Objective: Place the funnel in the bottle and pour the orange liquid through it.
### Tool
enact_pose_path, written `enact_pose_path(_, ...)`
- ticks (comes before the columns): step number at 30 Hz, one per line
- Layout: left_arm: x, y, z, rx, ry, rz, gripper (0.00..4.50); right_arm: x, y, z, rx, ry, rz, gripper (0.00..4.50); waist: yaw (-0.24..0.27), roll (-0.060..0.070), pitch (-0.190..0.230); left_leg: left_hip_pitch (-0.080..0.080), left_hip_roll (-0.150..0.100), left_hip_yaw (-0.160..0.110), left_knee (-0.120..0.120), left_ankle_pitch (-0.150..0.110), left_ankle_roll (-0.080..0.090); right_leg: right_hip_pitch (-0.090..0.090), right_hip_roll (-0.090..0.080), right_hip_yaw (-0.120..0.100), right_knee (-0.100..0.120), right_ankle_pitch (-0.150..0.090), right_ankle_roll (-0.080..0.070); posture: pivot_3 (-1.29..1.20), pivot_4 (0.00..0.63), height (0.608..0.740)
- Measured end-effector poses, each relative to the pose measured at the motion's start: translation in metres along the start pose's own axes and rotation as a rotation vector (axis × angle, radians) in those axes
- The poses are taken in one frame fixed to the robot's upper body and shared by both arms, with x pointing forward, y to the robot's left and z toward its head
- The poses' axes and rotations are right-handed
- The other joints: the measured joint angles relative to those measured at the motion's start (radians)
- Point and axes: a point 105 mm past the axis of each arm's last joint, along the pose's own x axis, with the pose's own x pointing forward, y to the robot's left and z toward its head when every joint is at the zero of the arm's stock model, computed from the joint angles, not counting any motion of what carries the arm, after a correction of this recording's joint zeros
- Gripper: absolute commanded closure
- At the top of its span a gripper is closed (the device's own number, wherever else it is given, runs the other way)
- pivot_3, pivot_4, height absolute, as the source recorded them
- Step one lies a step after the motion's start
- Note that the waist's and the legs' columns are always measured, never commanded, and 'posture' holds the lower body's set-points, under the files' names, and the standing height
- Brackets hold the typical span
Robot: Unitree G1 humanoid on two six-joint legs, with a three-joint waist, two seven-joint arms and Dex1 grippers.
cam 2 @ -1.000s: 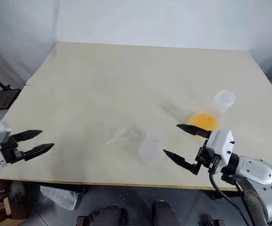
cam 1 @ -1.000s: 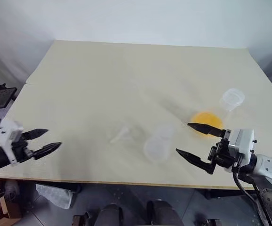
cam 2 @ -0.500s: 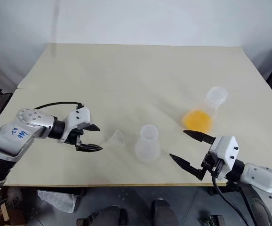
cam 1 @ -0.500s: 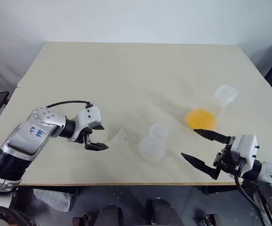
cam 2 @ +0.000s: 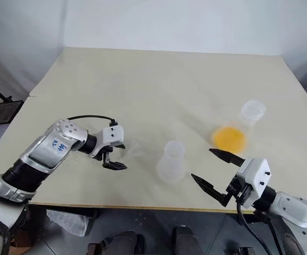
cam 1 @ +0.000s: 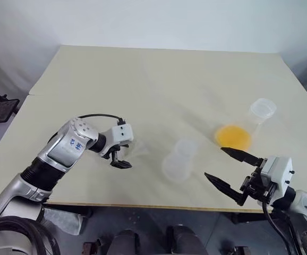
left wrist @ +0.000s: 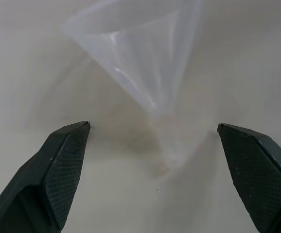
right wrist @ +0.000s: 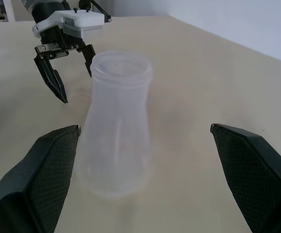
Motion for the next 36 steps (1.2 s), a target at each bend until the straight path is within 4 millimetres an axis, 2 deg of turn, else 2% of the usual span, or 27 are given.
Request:
enact_pose_path(2, 0.001, 0.0, 0.001, -0.023, -0.004, -0.001, 0.01, 0.0, 0.0, -0.001, 0.003, 0.0, -0.008, 0.0, 0.001, 0.0, 0.0, 0.0, 0.0, 0.0, 0.0, 0.0, 0.0, 0.0, 0.0, 0.0, 0.0, 0.0, 0.0, 0.0, 0.15, 0.74)
enact_pose_path(10, 0.001, -0.004, 0.004, -0.111, 0.008, -0.021, 2.43, 0.005, 0.002, -0.001, 0.001, -0.015, -0.011, 0.0, -0.001, 0.0, 0.0, 0.0, 0.0, 0.0, 0.0, 0.0, 0.0, 0.0, 0.0, 0.0, 0.0, 0.0, 0.0, 0.0, 0.15, 0.74)
enact_pose_path(16, -0.002, -0.013, 0.0, -0.085, 0.04, -0.059, 4.3, 0.008, 0.003, -0.001, -0.005, -0.029, -0.015, 0.0, -0.003, 0.0, 0.0, 0.0, 0.0, -0.001, 0.0, 0.0, 0.0, 0.0, 0.0, 0.0, 0.0, 0.0, 0.0, 0.0, 0.15, 0.74)
enact_pose_path(21, 0.001, -0.016, 0.004, -0.084, -0.018, -0.101, 4.38, 0.007, 0.003, -0.001, -0.005, -0.026, -0.02, 0.0, -0.001, 0.0, 0.0, -0.001, 0.0, -0.001, 0.0, 0.0, 0.0, 0.0, 0.0, -0.001, 0.0, 0.0, 0.0, 0.0, 0.15, 0.74)
enact_pose_path(24, -0.002, -0.008, 0.011, -0.132, -0.142, -0.116, 4.38, 0.006, 0.003, -0.003, 0.003, -0.018, -0.025, 0.0, 0.001, 0.0, 0.0, -0.002, 0.0, -0.001, 0.002, 0.0, 0.0, -0.001, 0.0, -0.001, 0.0, 0.0, 0.0, 0.0, 0.15, 0.74)
enact_pose_path(26, -0.011, -0.004, 0.019, -0.104, -0.271, -0.143, 4.38, 0.003, 0.004, -0.006, 0.013, -0.006, -0.037, 0.0, -0.001, 0.0, 0.0, -0.002, 0.0, -0.001, 0.002, 0.0, 0.0, -0.001, 0.0, -0.001, 0.0, 0.0, 0.0, 0.0, 0.15, 0.74)
enact_pose_path(32, -0.047, 0.006, 0.062, 0.014, -0.75, -0.195, 4.38, -0.01, 0.002, -0.009, 0.013, 0.035, -0.092, 0.0, 0.004, 0.0, 0.0, -0.003, 0.0, -0.001, 0.005, 0.0, 0.0, -0.001, 0.0, -0.002, 0.001, 0.0, 0.0, 0.0, 0.15, 0.74)
enact_pose_path(36, -0.047, -0.008, 0.098, 0.081, -0.966, -0.302, 4.38, -0.014, 0.004, -0.009, 0.015, 0.049, -0.108, 0.0, 0.011, 0.0, 0.0, -0.003, 0.0, -0.001, 0.006, 0.0, 0.0, 0.0, 0.0, -0.002, 0.001, 0.001, 0.001, 0.0, 0.15, 0.74)
